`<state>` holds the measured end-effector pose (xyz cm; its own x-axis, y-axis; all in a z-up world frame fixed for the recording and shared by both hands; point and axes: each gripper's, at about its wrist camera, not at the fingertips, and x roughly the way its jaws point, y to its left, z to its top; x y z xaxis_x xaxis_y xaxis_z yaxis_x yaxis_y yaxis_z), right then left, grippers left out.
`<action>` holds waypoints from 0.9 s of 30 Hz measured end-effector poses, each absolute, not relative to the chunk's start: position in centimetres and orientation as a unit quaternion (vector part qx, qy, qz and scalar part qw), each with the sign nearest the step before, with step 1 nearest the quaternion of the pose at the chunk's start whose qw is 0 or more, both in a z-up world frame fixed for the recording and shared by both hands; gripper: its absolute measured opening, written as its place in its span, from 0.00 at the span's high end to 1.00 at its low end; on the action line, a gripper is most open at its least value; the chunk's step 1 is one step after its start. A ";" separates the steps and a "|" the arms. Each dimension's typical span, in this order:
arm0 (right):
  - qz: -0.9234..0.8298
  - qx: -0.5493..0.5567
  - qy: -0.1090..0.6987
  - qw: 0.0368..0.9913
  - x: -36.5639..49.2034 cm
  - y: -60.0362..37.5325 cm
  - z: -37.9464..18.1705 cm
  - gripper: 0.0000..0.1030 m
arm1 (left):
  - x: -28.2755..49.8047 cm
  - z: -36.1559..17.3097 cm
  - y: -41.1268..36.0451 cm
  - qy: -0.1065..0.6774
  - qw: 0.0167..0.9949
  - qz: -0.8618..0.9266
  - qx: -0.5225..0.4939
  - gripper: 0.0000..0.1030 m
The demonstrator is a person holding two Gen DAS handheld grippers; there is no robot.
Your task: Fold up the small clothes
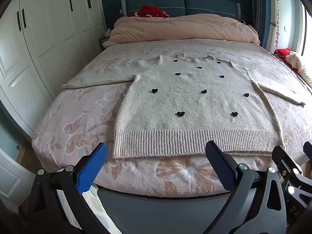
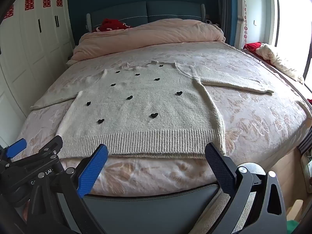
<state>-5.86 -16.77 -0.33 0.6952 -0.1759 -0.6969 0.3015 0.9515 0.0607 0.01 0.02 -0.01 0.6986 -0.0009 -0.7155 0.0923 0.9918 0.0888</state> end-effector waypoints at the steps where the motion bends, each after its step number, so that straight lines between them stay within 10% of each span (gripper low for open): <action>1: -0.130 0.086 0.367 0.917 -5.9 -16.8 -0.3 0.05 | 0.0 0.0 0.0 0.387 0.920 -0.027 0.060 0.05; 27: -0.129 0.087 0.367 0.917 -5.8 -16.7 -0.3 0.05 | 0.0 -0.7 -0.1 0.391 0.918 -0.030 0.058 0.05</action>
